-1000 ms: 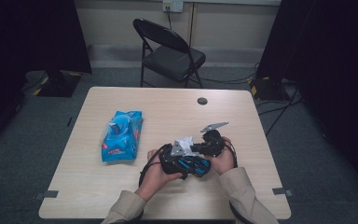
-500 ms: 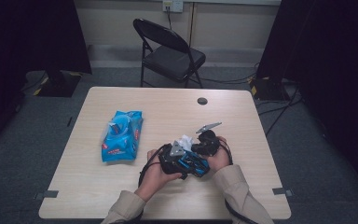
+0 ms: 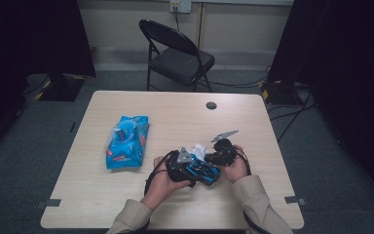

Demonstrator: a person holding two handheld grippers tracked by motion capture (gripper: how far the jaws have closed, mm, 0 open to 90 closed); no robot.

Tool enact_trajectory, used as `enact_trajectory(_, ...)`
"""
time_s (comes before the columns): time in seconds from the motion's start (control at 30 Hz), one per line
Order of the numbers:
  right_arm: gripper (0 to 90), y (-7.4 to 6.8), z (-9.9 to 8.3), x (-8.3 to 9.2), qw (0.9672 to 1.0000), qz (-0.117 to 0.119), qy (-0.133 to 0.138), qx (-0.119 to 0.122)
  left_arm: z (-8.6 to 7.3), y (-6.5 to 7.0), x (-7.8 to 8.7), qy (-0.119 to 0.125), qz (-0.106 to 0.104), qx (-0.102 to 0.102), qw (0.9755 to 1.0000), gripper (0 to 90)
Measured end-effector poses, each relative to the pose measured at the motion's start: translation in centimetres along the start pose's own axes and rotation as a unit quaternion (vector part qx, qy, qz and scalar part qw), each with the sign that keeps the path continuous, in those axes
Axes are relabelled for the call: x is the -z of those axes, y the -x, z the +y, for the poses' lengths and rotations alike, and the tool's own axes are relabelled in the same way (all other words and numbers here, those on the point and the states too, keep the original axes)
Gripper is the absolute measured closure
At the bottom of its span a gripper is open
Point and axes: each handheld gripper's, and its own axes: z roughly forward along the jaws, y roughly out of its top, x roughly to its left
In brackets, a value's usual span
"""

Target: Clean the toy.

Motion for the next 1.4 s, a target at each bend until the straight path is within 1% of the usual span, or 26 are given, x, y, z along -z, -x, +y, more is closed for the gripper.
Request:
enact_trajectory(0.07, 83.7, 0.0, -0.3, 0.2, 1.0, -0.001, 0.0, 0.008, 0.0, 0.0, 0.0, -0.001, 0.0, 0.0, 1.0, 15.2)
enact_trajectory(0.37, 83.7, 0.2, -1.5, 1.3, 0.9999, 0.0, 0.004, 0.013, 0.1, 0.0, 0.0, -0.004, -0.001, 0.0, 1.0, 15.2)
enact_trajectory(0.57, 83.6, 0.5, -2.5, 2.1, 0.9999, 0.0, 0.008, 0.009, 0.1, 0.1, 0.0, -0.005, -0.001, -0.001, 1.0, 15.4)
enact_trajectory(0.7, 83.6, 0.7, -3.1, 2.6, 0.9999, 0.004, 0.01, 0.008, 0.2, 0.1, 0.0, -0.006, 0.0, -0.002, 1.0, 15.4)
enact_trajectory(1.0, 83.2, 1.0, -4.4, 3.7, 0.9998, 0.005, 0.013, 0.012, 0.2, 0.1, 0.0, -0.01, 0.0, -0.001, 1.0, 15.4)
enact_trajectory(1.07, 83.1, 1.0, -4.6, 3.9, 0.9998, 0.004, 0.013, 0.013, 0.3, 0.1, 0.0, -0.011, 0.0, -0.002, 0.9999, 15.4)
enact_trajectory(1.17, 82.9, 0.7, -5.3, 4.6, 0.9998, -0.003, 0.007, 0.018, 0.4, 0.1, 0.0, -0.015, 0.001, -0.003, 0.9999, 15.4)
enact_trajectory(1.3, 82.9, 0.9, -5.9, 5.5, 0.9999, -0.004, 0.011, 0.012, 0.4, 0.0, 0.0, -0.016, -0.001, -0.007, 0.9999, 15.8)
enact_trajectory(1.4, 82.8, 1.0, -6.2, 6.4, 0.9996, -0.01, 0.025, 0.002, 0.4, -0.1, 0.1, -0.013, -0.009, 0.001, 0.9999, 15.9)
